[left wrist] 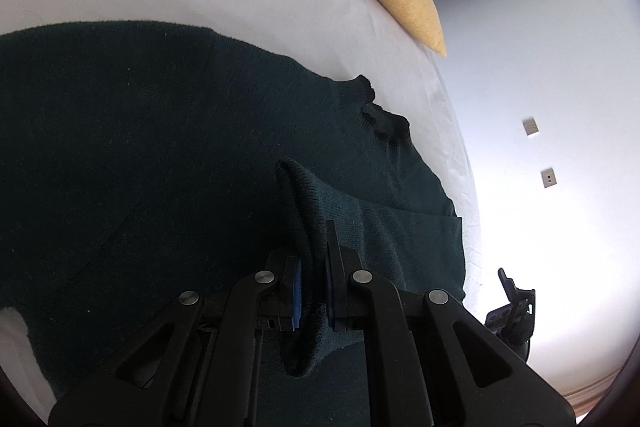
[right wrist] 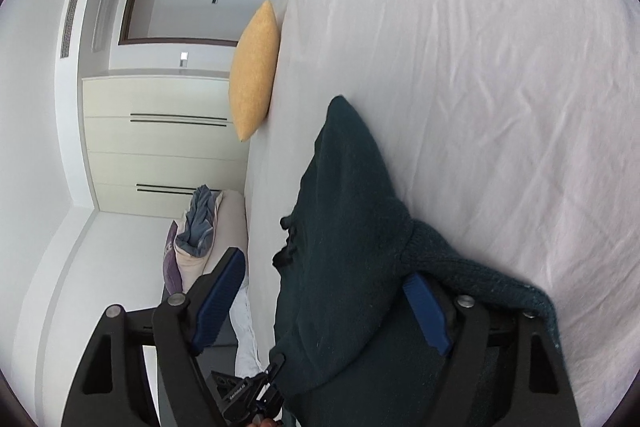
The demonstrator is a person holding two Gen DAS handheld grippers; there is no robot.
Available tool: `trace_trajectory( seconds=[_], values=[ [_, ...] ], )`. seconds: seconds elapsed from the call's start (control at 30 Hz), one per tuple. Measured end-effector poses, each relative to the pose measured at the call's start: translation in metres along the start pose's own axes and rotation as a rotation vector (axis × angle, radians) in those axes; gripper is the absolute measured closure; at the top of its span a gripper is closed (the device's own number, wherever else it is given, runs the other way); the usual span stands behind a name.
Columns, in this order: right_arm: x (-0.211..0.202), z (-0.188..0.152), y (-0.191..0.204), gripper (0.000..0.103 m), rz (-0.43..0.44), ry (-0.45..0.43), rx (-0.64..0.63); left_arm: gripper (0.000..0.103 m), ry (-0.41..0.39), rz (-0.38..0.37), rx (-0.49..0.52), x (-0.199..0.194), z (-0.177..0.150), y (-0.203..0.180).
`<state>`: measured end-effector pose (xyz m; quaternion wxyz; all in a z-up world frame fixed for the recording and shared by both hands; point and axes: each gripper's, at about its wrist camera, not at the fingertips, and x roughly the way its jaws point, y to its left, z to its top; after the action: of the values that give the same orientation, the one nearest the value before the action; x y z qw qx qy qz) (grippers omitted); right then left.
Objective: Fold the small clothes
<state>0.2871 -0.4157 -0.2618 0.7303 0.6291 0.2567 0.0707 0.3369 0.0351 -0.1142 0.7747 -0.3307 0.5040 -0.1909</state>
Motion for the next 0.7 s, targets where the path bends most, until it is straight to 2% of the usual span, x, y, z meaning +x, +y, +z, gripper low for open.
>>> trace_trajectory(
  seconds=[0.07, 0.27, 0.37, 0.47, 0.6, 0.7],
  values=[
    [-0.001, 0.0, -0.005, 0.03, 0.014, -0.005, 0.001, 0.096, 0.002, 0.01, 0.003, 0.005, 0.0, -0.002],
    [-0.004, -0.004, 0.001, 0.031, 0.001, 0.028, -0.058, 0.096, 0.019, 0.023, -0.015, 0.014, -0.006, 0.01],
    [-0.02, -0.008, 0.009, 0.03, -0.052, 0.037, -0.075, 0.095, 0.018, -0.005, -0.042, 0.011, -0.007, 0.02],
    [-0.038, -0.009, 0.028, 0.027, -0.07, 0.032, -0.143, 0.094, 0.016, 0.014, -0.057, 0.004, -0.004, 0.023],
    [-0.039, 0.005, 0.062, 0.025, -0.08, 0.023, -0.279, 0.094, -0.086, 0.148, 0.008, -0.017, 0.001, 0.006],
    [-0.012, 0.02, 0.076, 0.025, -0.082, 0.081, -0.344, 0.094, -0.143, 0.152, 0.095, -0.024, -0.002, -0.023]
  ],
)
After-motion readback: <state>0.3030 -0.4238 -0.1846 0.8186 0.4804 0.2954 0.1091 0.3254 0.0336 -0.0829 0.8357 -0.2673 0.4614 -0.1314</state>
